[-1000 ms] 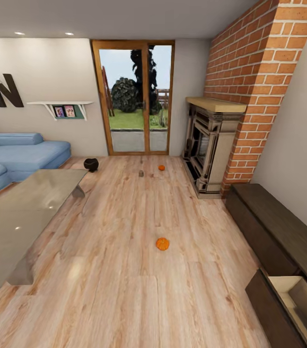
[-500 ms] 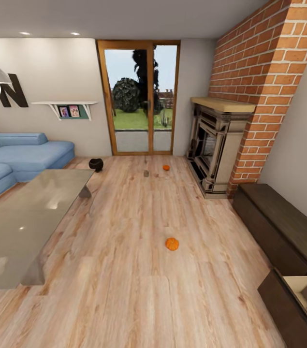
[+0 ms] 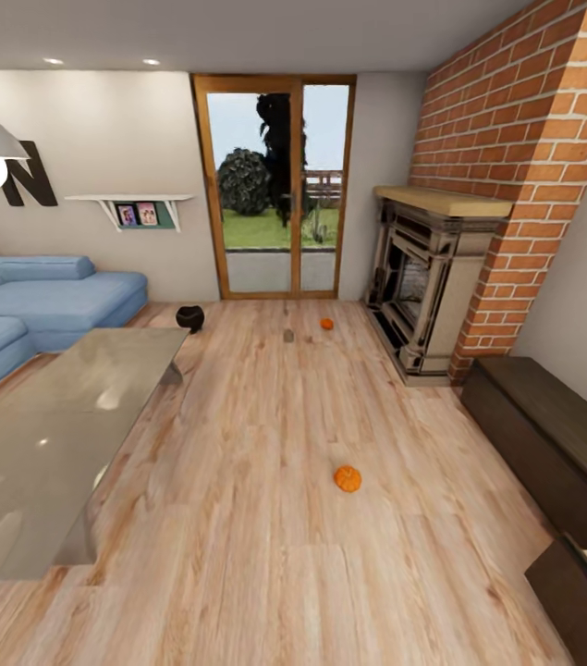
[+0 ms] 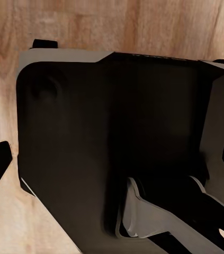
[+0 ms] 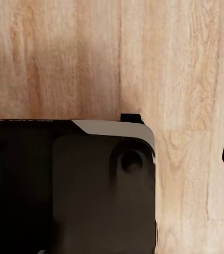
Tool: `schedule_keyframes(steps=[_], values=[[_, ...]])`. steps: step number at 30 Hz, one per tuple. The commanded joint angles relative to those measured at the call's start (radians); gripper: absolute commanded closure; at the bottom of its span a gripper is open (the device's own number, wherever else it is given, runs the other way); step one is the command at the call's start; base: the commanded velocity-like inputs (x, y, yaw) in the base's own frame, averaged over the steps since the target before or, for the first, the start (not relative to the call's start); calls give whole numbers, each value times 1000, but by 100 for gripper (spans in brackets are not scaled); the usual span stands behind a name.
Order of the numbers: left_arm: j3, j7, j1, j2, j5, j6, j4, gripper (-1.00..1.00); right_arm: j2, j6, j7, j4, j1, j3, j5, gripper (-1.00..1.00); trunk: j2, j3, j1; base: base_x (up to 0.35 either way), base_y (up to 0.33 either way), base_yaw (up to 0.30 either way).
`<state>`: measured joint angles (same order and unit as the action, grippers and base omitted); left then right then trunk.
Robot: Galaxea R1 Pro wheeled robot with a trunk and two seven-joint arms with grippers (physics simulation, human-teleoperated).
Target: Place each of the two pumpkins and all three candles from the living room inside a cabinet in the living room (use any cabinet), then make sure every cabinet is closed, and position the cauldron so it is next to a table in the living room.
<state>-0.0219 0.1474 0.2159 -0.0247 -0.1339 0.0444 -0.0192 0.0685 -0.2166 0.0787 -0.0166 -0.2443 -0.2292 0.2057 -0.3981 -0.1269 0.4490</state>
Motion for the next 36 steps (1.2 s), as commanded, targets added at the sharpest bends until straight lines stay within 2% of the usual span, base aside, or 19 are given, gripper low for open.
schedule_keyframes(steps=[1,27,36], values=[[-3,3,0,0,-10,5,-1,-100,1,-4,3,-2,-1,-9,9,-100,-2,-2,1,253,254,0],[-3,3,0,0,-12,3,-2,-100,1,-4,4,-2,-1,-9,9,-100,-2,-2,1,258,243,0],[-2,2,0,0,-12,3,-2,-100,-3,-6,4,-1,-1,-9,9,-100,-2,-2,1,259,32,0]])
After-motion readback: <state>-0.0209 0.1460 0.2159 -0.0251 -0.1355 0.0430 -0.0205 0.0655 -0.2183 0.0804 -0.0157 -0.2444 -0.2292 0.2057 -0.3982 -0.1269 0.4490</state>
